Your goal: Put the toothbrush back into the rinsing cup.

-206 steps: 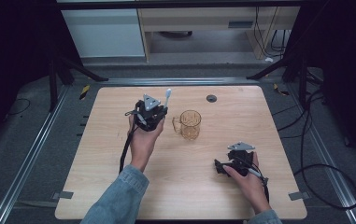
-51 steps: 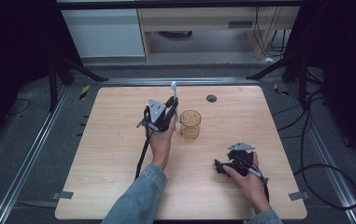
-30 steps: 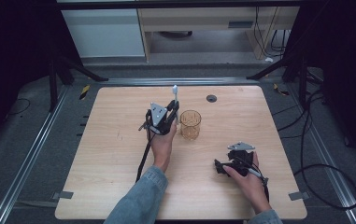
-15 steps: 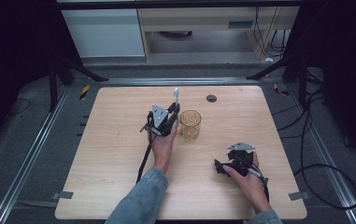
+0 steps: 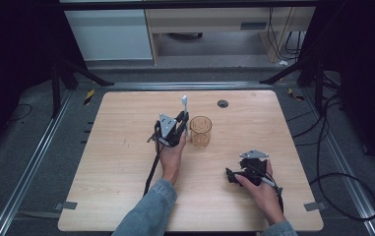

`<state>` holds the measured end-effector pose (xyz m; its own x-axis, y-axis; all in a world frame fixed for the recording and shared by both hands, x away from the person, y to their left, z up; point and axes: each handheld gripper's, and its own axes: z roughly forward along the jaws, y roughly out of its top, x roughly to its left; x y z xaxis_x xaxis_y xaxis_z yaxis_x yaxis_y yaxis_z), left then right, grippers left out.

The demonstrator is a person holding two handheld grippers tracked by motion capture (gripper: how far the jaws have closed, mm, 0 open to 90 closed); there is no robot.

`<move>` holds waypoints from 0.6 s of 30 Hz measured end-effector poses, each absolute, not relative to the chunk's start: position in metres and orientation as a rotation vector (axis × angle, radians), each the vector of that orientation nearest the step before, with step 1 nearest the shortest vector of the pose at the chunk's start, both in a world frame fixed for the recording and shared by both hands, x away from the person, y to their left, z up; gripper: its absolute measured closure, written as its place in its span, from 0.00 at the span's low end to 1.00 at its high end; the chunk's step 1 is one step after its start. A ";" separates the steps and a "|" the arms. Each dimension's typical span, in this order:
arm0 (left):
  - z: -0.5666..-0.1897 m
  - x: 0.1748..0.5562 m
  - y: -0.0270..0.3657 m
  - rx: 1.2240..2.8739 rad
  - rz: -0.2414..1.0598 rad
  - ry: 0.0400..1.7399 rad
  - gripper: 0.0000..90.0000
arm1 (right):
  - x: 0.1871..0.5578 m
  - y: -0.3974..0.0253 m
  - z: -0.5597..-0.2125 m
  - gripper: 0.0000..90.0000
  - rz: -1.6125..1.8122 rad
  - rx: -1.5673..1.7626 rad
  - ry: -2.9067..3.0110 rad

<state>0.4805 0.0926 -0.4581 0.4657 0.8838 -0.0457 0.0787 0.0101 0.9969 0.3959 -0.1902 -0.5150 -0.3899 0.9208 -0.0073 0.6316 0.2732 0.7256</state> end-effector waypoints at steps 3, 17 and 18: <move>-0.459 0.480 0.093 1.433 0.789 0.910 0.87 | 0.396 -0.190 -0.515 0.00 0.905 1.401 2.119; -0.461 0.474 0.097 1.457 0.794 0.920 0.87 | 0.396 -0.190 -0.515 0.00 0.908 1.405 2.118; -0.461 0.474 0.097 1.461 0.796 0.920 0.87 | 0.396 -0.190 -0.515 0.00 0.908 1.405 2.119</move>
